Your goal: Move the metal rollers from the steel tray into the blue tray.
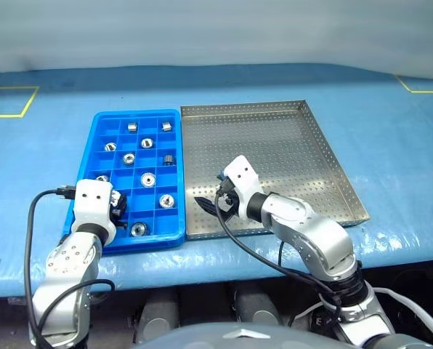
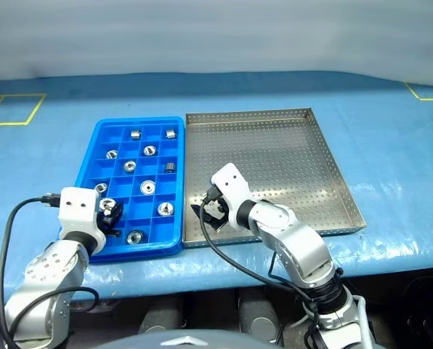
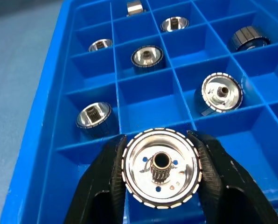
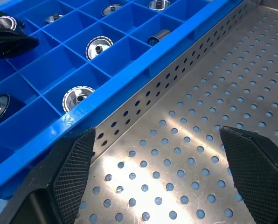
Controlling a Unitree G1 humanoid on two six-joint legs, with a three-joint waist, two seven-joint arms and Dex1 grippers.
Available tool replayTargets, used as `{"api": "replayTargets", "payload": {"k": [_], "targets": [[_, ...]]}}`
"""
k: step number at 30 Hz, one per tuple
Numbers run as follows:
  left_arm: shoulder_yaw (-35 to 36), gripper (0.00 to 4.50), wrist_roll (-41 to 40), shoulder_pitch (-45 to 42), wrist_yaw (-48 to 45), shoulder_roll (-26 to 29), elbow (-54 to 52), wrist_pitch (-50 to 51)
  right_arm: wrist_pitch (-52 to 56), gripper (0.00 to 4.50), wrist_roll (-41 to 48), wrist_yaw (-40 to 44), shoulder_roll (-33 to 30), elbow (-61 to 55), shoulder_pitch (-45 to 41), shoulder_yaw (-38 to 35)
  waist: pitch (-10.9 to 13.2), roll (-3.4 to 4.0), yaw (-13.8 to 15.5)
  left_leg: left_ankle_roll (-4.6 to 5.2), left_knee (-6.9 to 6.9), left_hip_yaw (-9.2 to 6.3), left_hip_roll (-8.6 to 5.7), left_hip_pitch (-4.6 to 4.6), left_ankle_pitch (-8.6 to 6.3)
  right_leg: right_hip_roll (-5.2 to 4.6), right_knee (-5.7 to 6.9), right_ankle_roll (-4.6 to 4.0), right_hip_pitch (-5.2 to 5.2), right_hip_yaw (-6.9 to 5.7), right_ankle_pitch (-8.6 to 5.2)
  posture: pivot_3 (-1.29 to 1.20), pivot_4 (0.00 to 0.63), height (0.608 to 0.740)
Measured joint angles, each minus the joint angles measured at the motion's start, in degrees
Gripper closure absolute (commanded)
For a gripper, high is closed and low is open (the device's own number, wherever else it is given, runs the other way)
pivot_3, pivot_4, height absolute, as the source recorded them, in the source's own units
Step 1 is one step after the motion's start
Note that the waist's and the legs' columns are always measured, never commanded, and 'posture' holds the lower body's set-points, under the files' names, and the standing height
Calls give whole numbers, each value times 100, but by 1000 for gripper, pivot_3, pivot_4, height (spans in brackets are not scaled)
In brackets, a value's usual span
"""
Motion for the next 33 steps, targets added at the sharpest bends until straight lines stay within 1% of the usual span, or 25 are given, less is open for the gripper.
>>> {"api": "replayTargets", "payload": {"k": [8,10,13,14,16,20,23,26,29,33], "targets": [[39,2789,5,-115,192,-141,272,-161,7,0,6,-62,5,-3,54,-67,-1,0,-22,0,1,2,0,3,0,0,0,-5,1,1,-2,-17,150,740],[12,2058,-2,-189,192,-141,409,-265,9,0,7,-84,12,-6,83,-82,-1,-1,-38,0,1,2,0,2,0,0,0,-4,1,1,-2,-22,150,740],[1,1085,-6,-256,179,-145,548,-337,11,0,7,-143,29,-20,103,-117,-1,-1,-55,0,1,3,0,1,0,-1,-1,-3,1,1,-1,-44,150,740],[15,830,-7,-291,179,-145,577,-360,12,0,7,-157,29,-33,112,-129,-1,-1,-51,0,1,3,-1,0,0,-1,-1,-3,1,1,-1,-56,150,740],[52,87,-7,-441,180,-144,616,-369,13,0,8,-185,32,-99,151,-163,-2,-1,-32,0,5,1,-3,-2,0,-2,-2,-4,2,0,-1,-83,150,740],[-15,36,-191,-899,-41,-48,615,-503,20,0,8,-289,30,-273,285,-275,-3,-4,-83,-1,16,6,-4,-8,0,-5,-4,-2,2,3,0,-127,150,740],[-19,36,-442,-1318,-390,239,613,-622,37,0,9,-361,-15,-452,455,-465,-3,-5,-192,-1,17,4,-2,-8,-1,-3,-1,-1,0,1,1,-165,150,740],[-27,36,-629,-1802,-772,607,704,-802,140,0,10,-431,-80,-581,617,-720,-3,-4,-340,-1,16,4,-2,-7,-1,-2,0,4,1,2,3,-226,150,740],[-280,36,-757,-2337,-1244,983,1072,-990,215,0,4,-530,-186,-788,827,-898,-3,-4,-498,-1,15,4,-2,-9,-1,-2,-1,6,0,2,4,-280,150,740],[-753,36,-955,-2808,-1840,1208,1507,-1164,272,0,-5,-667,-205,-1061,1099,-1123,-3,-3,-821,-1,13,4,-4,-17,-1,-4,-4,26,-3,4,15,-334,150,740]]}}
